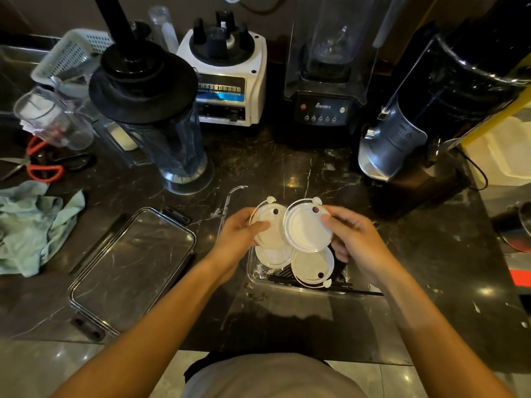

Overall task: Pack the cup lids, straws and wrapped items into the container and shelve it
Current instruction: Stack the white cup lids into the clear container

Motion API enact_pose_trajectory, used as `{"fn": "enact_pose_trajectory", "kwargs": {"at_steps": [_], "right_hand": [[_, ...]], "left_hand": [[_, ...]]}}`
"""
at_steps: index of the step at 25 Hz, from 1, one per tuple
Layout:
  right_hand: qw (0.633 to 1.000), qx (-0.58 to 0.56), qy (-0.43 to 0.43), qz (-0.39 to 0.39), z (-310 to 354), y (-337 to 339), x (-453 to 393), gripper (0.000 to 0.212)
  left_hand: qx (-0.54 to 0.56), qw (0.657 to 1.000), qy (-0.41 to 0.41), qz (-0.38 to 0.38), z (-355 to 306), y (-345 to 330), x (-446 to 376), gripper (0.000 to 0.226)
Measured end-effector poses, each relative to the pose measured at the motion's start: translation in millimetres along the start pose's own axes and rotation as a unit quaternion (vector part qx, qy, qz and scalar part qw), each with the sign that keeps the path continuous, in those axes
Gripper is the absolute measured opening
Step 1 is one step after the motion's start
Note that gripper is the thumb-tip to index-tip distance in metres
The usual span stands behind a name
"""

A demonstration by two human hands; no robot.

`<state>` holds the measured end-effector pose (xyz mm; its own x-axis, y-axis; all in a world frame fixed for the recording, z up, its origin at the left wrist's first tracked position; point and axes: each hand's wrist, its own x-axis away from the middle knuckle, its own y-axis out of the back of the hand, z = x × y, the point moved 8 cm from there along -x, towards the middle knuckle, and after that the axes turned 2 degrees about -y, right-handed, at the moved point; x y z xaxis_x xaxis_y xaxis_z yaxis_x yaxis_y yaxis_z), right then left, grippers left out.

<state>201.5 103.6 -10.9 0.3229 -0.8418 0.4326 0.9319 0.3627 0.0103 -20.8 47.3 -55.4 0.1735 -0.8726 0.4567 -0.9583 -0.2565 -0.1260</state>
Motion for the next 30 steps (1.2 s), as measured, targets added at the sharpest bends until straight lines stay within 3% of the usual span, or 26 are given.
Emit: {"fn": "enact_pose_trajectory", "kwargs": {"at_steps": [3,6,12,18,25,30], "right_hand": [[0.998,0.054,0.002,0.043,-2,-21,-1,0.023],[0.995,0.096,0.026,0.013,-1,-28,-4,0.013],[0.994,0.083,0.062,0.037,8,-46,-8,0.013],[0.98,0.174,0.091,0.028,6,-75,-16,0.009],[0.978,0.184,0.056,0.083,-2,-106,-19,0.006],[0.98,0.176,0.031,0.082,-3,-117,-22,0.008]], "left_hand": [[0.073,0.996,0.035,0.024,5,-4,5,0.028],[0.104,0.993,0.059,0.018,13,1,6,0.032],[0.097,0.993,0.061,0.007,18,13,14,0.032],[0.099,0.994,0.038,0.018,17,19,25,0.039],[0.124,0.991,0.05,0.007,24,41,35,0.057],[0.132,0.991,0.006,0.022,20,47,40,0.043]]}}
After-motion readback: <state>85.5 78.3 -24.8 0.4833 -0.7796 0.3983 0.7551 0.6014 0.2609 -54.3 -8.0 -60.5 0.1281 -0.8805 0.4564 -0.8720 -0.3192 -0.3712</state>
